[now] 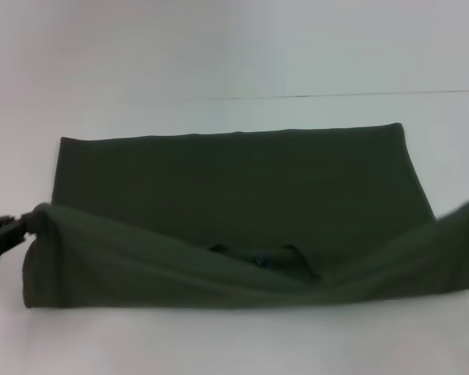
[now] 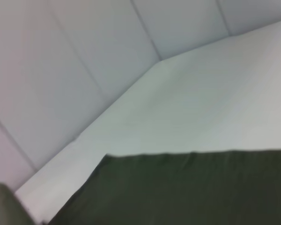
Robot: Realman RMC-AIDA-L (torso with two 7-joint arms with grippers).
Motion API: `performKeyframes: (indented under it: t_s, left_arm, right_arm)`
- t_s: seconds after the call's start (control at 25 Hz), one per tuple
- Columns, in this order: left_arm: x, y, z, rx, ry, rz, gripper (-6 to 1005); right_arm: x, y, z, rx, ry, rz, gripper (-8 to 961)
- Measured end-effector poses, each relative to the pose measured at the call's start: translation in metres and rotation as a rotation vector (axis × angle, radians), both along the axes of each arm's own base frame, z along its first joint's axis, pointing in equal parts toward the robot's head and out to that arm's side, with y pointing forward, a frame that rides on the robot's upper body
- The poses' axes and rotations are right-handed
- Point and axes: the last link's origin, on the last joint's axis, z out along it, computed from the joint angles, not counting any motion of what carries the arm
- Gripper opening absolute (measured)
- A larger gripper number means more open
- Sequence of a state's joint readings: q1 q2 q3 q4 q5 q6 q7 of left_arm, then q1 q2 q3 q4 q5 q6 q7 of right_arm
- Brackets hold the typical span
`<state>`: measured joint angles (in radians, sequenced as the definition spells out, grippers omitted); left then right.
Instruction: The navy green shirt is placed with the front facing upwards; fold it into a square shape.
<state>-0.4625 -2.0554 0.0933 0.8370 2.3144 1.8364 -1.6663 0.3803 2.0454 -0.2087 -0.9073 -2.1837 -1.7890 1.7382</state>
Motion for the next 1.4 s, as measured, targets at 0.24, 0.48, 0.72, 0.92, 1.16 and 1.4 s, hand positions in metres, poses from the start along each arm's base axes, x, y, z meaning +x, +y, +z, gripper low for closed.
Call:
performKeyframes:
  t_s: [0.24, 0.48, 0.72, 0.92, 1.16, 1.4]
  left_arm:
    - [0.005, 0.031, -0.01, 0.023, 0.004, 0.06, 3]
    - [0.002, 0.063, -0.012, 0.093, 0.035, 0.187, 3]
    - [0.01, 0.098, -0.017, 0.188, 0.082, 0.256, 3]
    - [0.02, 0.129, -0.03, 0.245, 0.163, 0.302, 3]
    - [0.03, 0.15, -0.049, 0.267, 0.287, 0.324, 3]
    - [0.033, 0.159, -0.057, 0.294, 0.321, 0.34, 3]
  right_arm:
    - [-0.009, 0.043, 0.004, 0.07, -0.001, -0.056, 1]
    - [-0.017, 0.086, -0.005, 0.133, -0.057, -0.108, 0]
    - [-0.025, 0.128, -0.019, 0.201, -0.118, -0.177, 1]
    - [-0.039, 0.158, -0.035, 0.246, -0.146, -0.217, 1]
    - [-0.045, 0.176, -0.068, 0.257, -0.246, -0.274, 0]
    - [-0.043, 0.177, -0.083, 0.277, -0.302, -0.304, 0]
